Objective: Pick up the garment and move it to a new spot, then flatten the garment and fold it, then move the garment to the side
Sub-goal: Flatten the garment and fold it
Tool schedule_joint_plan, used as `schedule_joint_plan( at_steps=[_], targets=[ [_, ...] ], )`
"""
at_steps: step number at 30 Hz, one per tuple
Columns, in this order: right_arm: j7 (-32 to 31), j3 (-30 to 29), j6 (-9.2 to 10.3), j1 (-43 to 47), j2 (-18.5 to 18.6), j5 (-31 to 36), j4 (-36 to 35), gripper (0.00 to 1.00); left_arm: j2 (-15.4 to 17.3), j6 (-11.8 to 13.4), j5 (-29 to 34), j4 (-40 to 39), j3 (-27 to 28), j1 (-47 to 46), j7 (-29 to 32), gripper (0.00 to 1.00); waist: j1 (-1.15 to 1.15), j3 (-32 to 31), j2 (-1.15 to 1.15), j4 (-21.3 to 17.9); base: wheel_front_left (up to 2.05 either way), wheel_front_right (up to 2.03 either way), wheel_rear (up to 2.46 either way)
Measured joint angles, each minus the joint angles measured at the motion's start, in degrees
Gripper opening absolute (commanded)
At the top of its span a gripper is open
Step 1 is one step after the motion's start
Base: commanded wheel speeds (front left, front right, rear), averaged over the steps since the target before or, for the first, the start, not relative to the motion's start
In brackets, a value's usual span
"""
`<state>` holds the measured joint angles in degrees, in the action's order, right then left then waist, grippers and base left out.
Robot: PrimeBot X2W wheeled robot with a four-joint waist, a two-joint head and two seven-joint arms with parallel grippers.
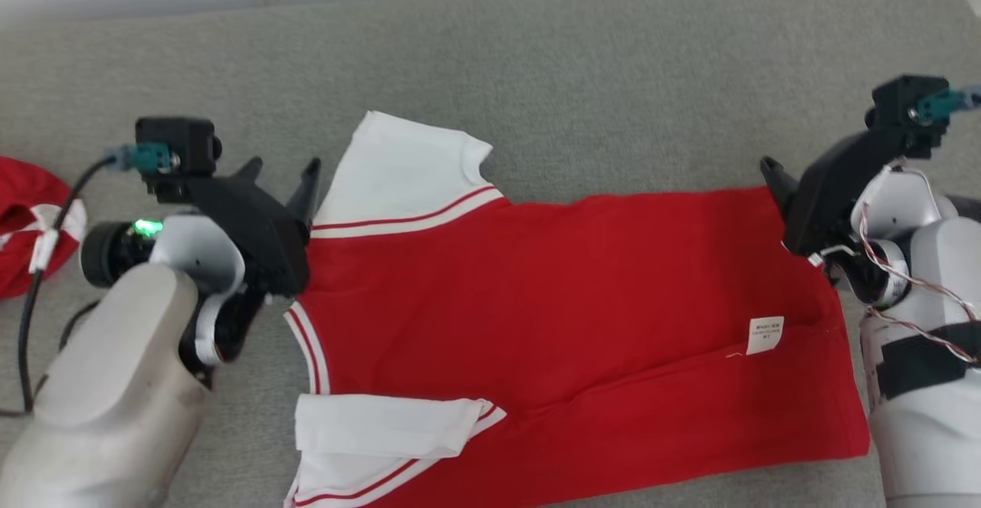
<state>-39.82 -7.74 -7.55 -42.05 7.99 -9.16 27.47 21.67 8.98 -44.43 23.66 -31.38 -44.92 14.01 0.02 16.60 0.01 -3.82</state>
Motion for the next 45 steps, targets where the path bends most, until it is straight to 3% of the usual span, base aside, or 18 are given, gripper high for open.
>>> schedule_joint_plan(
  at_steps=[8,20,21,22,23,36,45],
  targets=[
    [1.2,5.0,0.00,-5.5,-0.2,-0.9,3.9,1.00,-1.8,-1.5,1.0,7.6,-0.8,-8.4,1.3,1.00,0.00,4.8,0.00,-3.8,0.00,0.00,0.00],
    [3.5,11.2,-0.01,-7.5,0.2,-4.6,7.1,1.00,-0.9,0.1,1.8,14.2,-1.6,-12.6,6.0,1.00,-0.02,9.3,-0.01,-8.8,0.00,0.00,0.00],
    [3.6,11.5,0.00,-7.6,0.5,-5.0,7.2,1.00,-0.6,0.1,1.8,14.3,-1.7,-12.9,6.7,0.93,-0.03,9.6,-0.01,-9.0,0.00,0.00,0.00],
    [3.6,11.8,0.00,-7.6,0.9,-5.3,7.3,1.00,-0.3,0.0,1.8,14.3,-2.1,-13.3,7.7,0.65,-0.03,9.8,-0.01,-9.1,0.00,0.00,0.00],
    [3.6,12.1,0.00,-7.6,1.2,-5.6,7.3,1.00,0.0,-0.4,1.8,14.3,-2.2,-13.7,8.6,0.00,-0.03,10.0,-0.01,-9.3,0.00,0.00,0.00],
    [2.4,14.7,0.00,-8.6,3.3,-8.4,6.8,1.00,3.0,0.1,1.9,10.1,-3.2,-14.5,13.3,0.00,-0.02,10.6,-0.01,-9.3,0.00,0.00,0.00],
    [2.0,16.4,0.00,-10.6,5.5,-4.8,9.3,1.00,3.7,1.1,1.8,7.1,-3.3,-13.7,13.5,0.00,-0.02,11.0,0.00,-8.5,0.00,0.00,0.00]
  ],
)
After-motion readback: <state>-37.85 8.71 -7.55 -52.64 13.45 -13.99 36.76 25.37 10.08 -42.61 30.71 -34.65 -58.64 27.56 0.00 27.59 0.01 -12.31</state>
